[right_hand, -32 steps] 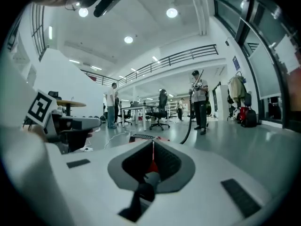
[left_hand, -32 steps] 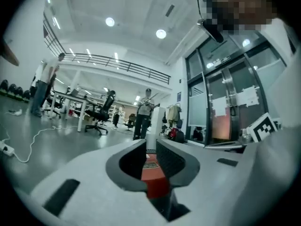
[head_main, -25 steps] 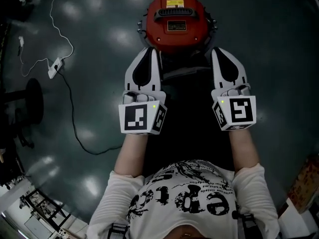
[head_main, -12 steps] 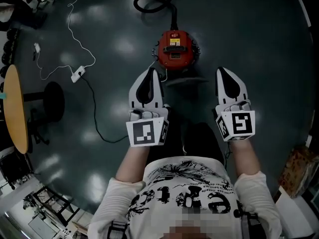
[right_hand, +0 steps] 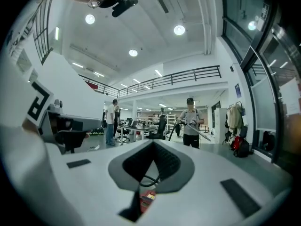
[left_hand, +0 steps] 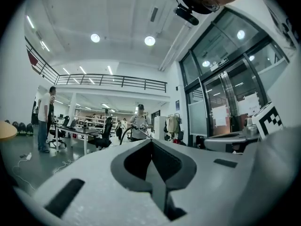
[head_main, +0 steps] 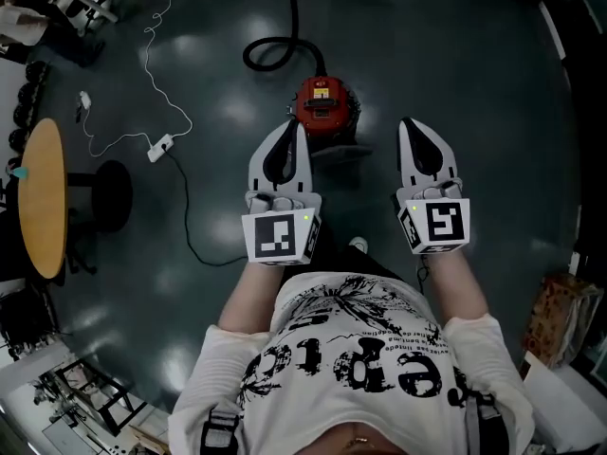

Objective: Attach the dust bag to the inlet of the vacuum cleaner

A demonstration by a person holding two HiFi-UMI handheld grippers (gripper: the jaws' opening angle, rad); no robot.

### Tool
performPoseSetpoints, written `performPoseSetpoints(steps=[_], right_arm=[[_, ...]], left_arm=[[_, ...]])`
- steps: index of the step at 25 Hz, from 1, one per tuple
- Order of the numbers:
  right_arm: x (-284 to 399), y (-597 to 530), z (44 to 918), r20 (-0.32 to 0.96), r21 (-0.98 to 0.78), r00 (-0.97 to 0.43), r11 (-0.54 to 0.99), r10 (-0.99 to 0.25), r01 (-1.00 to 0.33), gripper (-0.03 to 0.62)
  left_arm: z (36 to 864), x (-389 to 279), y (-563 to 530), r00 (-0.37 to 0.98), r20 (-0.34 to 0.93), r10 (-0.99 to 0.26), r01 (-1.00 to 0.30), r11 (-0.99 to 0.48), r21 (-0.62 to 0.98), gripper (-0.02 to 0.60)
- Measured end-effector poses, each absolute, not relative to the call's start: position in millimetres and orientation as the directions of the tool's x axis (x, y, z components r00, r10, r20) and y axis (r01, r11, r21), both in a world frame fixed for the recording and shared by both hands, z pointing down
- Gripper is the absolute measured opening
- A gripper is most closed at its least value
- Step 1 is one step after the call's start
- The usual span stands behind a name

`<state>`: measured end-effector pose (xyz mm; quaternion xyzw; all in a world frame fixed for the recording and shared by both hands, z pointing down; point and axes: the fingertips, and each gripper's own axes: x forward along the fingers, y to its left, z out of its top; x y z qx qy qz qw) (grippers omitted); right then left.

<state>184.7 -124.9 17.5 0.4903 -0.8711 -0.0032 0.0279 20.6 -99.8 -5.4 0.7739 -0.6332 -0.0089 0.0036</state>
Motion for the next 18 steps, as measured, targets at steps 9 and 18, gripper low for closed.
performPoseSetpoints(steps=[9,18], right_arm=[[195.5,-66.9,24.2,0.054,0.074,-0.546,0.548,-0.836,-0.833,0.002],[208.4,-43.8,14.8,0.043,0.095,-0.532,0.534,-0.845,-0.84,0.002]], left_arm=[[-4.7,49.8,-52.2,0.223,-0.028,-0.974,-0.973,-0.221,-0.06,0.005],[-1.8,66.2,-31.7,0.209,0.01,-0.978,-0.977,-0.209,-0.051,0.005]])
